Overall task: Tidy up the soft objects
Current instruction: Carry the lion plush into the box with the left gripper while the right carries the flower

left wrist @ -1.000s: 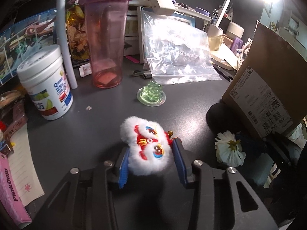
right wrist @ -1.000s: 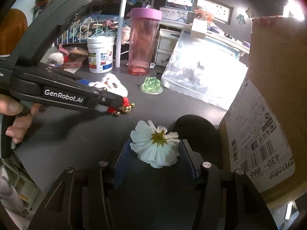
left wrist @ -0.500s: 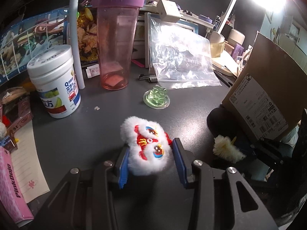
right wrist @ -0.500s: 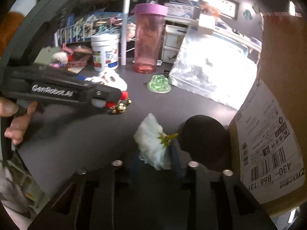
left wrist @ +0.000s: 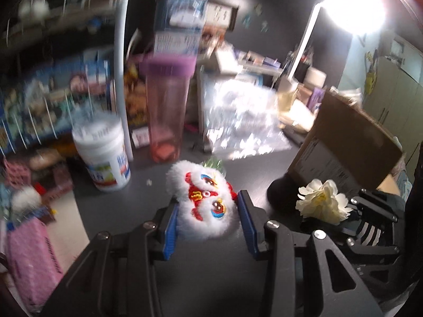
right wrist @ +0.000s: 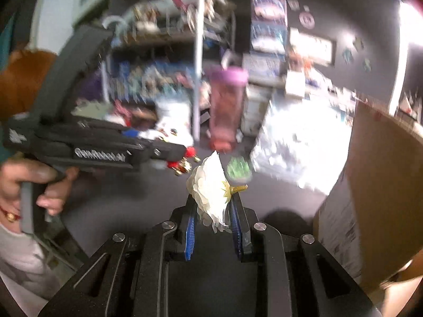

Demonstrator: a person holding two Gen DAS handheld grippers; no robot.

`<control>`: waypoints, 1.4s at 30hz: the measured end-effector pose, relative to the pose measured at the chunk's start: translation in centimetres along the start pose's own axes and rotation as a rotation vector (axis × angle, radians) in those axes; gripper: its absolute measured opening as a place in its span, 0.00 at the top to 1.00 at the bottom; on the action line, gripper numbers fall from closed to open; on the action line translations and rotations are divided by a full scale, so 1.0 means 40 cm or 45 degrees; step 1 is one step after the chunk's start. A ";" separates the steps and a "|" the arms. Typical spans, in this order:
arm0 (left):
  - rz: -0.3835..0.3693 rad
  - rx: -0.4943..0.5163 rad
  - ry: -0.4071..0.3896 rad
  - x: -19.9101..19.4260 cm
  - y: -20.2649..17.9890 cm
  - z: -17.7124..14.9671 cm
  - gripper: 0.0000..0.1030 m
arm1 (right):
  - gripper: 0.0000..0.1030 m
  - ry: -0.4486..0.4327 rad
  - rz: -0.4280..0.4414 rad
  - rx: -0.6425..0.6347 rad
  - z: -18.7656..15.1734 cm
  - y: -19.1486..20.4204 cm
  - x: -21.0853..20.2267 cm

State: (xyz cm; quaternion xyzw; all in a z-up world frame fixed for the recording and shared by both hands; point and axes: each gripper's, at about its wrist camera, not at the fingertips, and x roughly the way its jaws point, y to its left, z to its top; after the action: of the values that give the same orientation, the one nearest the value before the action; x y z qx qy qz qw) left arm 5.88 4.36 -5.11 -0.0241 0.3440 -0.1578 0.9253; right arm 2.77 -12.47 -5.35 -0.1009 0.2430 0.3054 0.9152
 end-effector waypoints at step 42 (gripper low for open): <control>-0.240 0.446 0.018 0.147 -0.600 0.285 0.44 | 0.58 -0.093 -0.350 0.123 -0.068 -0.424 -0.301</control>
State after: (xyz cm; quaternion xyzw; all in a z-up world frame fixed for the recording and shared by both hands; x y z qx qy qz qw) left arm 10.81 -20.94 3.55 0.1064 0.3141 -0.3015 0.8940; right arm 3.68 -32.97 -1.00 -0.0779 0.2077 0.1688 0.9604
